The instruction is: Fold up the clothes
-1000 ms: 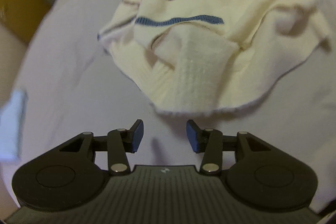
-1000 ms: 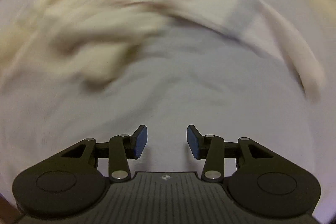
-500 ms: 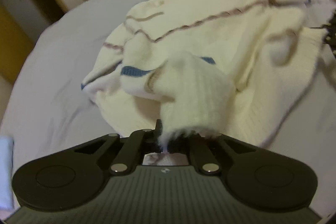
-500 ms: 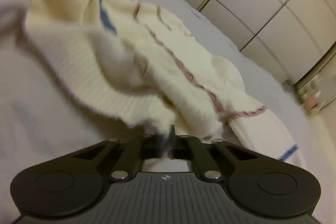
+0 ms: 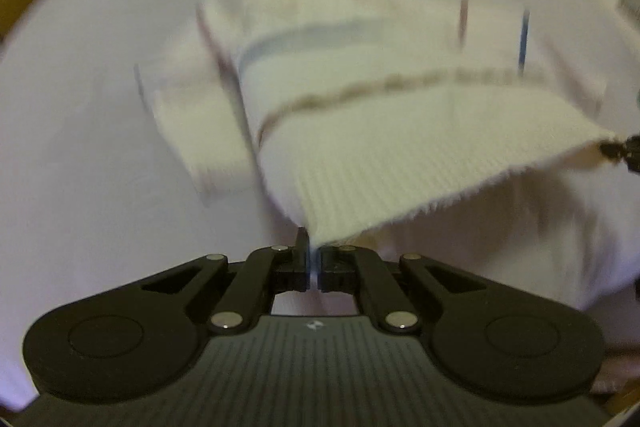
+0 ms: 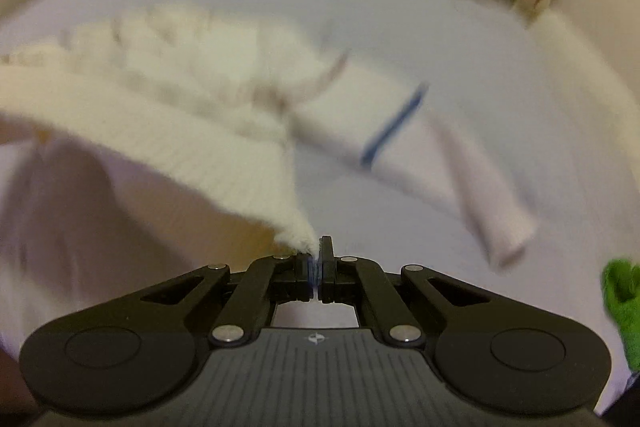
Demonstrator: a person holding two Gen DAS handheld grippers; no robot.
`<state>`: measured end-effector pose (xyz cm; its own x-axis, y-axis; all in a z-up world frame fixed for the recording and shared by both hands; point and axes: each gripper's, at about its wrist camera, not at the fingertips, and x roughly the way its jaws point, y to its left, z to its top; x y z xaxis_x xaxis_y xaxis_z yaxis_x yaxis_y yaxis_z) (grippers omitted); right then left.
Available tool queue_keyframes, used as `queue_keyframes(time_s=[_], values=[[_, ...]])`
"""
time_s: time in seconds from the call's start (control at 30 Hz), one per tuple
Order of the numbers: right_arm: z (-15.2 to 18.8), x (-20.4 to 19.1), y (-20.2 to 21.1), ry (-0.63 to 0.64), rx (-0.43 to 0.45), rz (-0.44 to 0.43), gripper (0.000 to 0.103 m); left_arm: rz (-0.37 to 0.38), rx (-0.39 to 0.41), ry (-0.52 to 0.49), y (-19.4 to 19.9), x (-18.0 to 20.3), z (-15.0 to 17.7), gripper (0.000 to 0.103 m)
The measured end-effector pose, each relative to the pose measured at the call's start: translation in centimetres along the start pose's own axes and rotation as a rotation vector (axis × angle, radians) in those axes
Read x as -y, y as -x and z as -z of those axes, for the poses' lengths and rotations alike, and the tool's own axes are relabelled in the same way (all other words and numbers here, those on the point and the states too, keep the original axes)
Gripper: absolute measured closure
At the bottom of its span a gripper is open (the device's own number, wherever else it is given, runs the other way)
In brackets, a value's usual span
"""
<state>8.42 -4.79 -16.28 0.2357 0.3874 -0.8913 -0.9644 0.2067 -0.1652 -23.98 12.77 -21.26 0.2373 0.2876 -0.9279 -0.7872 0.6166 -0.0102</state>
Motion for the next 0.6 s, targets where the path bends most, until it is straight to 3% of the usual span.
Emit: queue_keyframes(time_s=[0.03, 0.1, 0.13, 0.17, 0.2, 0.23, 0.33, 0.43, 0.6], values=[[1.1, -0.6, -1.7, 0.014, -0.084, -0.01, 0.102, -0.035, -0.091, 0.008, -1.9, 0.5, 1.3, 0.103], [2.7, -1.9, -3.4, 0.055, -0.212, -0.002, 0.1, -0.073, -0.154, 0.038, -2.7, 0.3, 2.6, 0.102], [3.2, -2.5, -3.5, 0.07, -0.241, 0.004, 0.087, -0.076, -0.157, 0.062, -2.5, -0.1, 2.9, 0.101], [3.3, -2.7, -2.7, 0.064, -0.221, 0.001, 0.079, -0.066, -0.14, 0.096, -1.8, -0.7, 2.7, 0.099], [3.0, -2.9, -1.7, 0.052, -0.188, -0.004, 0.062, -0.061, -0.118, 0.13, -1.2, -1.4, 2.5, 0.096], [2.6, -3.0, -0.7, 0.039, -0.154, -0.008, 0.053, -0.065, -0.088, 0.162, -0.5, -2.1, 2.0, 0.095], [-0.3, -3.5, 1.7, -0.023, -0.017, -0.054, 0.048, -0.062, -0.004, 0.292, 0.0, -4.5, -0.5, 0.084], [-3.3, -3.8, 1.6, -0.175, 0.109, -0.164, 0.038, -0.047, 0.044, 0.447, -1.8, -7.9, -3.2, 0.08], [-6.5, -5.7, -4.0, -0.513, 0.106, -0.265, 0.038, -0.05, 0.037, 0.632, -7.6, -12.4, -6.8, 0.072]])
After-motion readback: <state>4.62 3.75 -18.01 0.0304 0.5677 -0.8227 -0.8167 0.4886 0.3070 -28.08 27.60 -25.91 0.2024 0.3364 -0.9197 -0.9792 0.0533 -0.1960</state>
